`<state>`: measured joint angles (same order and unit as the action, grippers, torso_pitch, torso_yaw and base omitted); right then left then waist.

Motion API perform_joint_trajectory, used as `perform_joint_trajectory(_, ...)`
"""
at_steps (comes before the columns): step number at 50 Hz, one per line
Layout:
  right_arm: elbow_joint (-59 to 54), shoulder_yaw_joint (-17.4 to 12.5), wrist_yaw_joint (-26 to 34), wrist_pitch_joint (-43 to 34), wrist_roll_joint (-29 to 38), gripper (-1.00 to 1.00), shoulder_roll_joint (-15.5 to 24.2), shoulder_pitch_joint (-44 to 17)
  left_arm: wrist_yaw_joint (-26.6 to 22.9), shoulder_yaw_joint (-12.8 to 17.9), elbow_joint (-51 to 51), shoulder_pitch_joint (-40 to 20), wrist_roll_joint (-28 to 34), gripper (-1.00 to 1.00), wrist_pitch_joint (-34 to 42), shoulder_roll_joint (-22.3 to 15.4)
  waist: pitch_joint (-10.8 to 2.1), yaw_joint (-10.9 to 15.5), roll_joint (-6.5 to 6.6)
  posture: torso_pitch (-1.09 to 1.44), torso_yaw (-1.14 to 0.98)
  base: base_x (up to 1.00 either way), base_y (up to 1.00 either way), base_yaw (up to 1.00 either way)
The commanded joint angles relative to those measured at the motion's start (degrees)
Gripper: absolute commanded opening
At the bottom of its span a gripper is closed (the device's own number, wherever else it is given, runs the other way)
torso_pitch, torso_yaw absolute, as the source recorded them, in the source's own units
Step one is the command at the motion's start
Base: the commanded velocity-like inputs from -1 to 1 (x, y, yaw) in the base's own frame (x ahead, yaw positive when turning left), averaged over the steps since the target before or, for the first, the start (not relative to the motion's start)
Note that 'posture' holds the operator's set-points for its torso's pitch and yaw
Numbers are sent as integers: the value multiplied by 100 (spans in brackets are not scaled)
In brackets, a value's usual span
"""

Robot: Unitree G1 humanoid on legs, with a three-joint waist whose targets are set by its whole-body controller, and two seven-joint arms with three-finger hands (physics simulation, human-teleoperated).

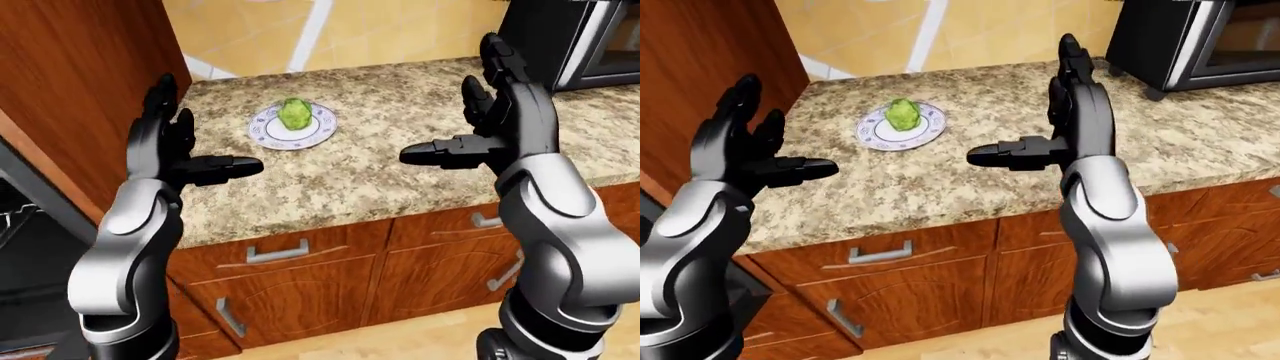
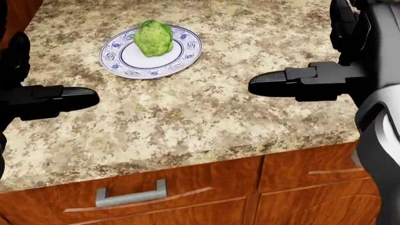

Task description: Place the broccoli on the rack of the oven.

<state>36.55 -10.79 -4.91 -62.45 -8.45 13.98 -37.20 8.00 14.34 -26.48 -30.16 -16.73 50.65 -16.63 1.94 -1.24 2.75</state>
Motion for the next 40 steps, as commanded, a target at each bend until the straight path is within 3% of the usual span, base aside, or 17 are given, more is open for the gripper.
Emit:
perform_joint_trajectory(1,38,16,8,142,-21,100,4,-112,14,68,-94,-95,38,100,-128,-61,-146,13,151,0,0,16,33,0)
perform_joint_trajectory(2,12,22,13,179,-20,100,5,-98,13,66,-85,-103,41,100,-131,-60,-342,26,429,0,0,19,27,0)
perform_joint_trajectory(3,-1,29,15,196,-18,100,8,-91,9,61,-63,-105,50,100,-150,-59,-123,58,217,0,0,20,27,0)
perform_joint_trajectory(4,-17,29,17,212,-19,100,7,-86,7,56,-60,-105,55,100,-151,-56,-56,68,242,0,0,23,24,0)
perform_joint_trajectory(16,47,19,3,143,-64,100,8,-124,0,40,-78,-119,81,100,-130,-35,-51,162,-300,0,0,26,20,0)
perform_joint_trajectory(18,8,24,7,194,-62,100,10,-111,-8,30,-54,-113,91,100,-158,-28,-54,185,-428,0,0,32,16,0)
perform_joint_trajectory(20,14,35,1,190,-68,100,0,-106,-12,20,-57,-109,99,100,-158,-20,-108,197,-659,0,0,34,15,0)
perform_joint_trajectory(21,5,39,7,209,-67,100,4,-98,-13,17,-60,-110,102,100,-154,-17,-53,154,-450,0,0,34,13,0)
perform_joint_trajectory(23,31,28,2,180,-75,100,4,-103,-19,19,-48,-110,107,100,-168,-14,-42,150,-546,0,0,34,10,0)
perform_joint_trajectory(28,-9,75,17,216,-35,100,19,-87,-20,26,-77,-111,107,100,-140,-12,-90,77,-331,0,0,19,4,0)
perform_joint_trajectory(29,-5,71,16,203,-30,100,16,-98,-20,25,-82,-110,106,100,-137,-10,-47,67,-306,0,0,0,0,0)
perform_joint_trajectory(31,-26,65,30,221,-21,100,16,-101,-17,23,-100,-123,103,100,-121,-10,-74,112,14,0,0,0,0,0)
perform_joint_trajectory(32,-19,70,28,214,-12,100,15,-102,-17,16,-108,-122,105,100,-116,-7,-62,79,-175,0,0,0,0,0)
perform_joint_trajectory(35,-8,64,31,214,3,100,10,-102,-30,18,-96,-117,108,100,-135,-7,-42,133,-70,0,0,0,0,0)
perform_joint_trajectory(36,-4,68,32,213,7,100,10,-102,-29,15,-106,-119,108,100,-125,-6,-24,163,-95,0,0,0,0,0)
perform_joint_trajectory(38,10,49,22,174,1,100,7,-139,-32,17,-104,-127,110,100,-122,-7,43,183,-334,0,0,0,0,0)
perform_joint_trajectory(40,-4,59,25,191,7,100,10,-138,-40,7,-77,-117,121,100,-157,-1,-13,219,-259,0,0,0,0,0)
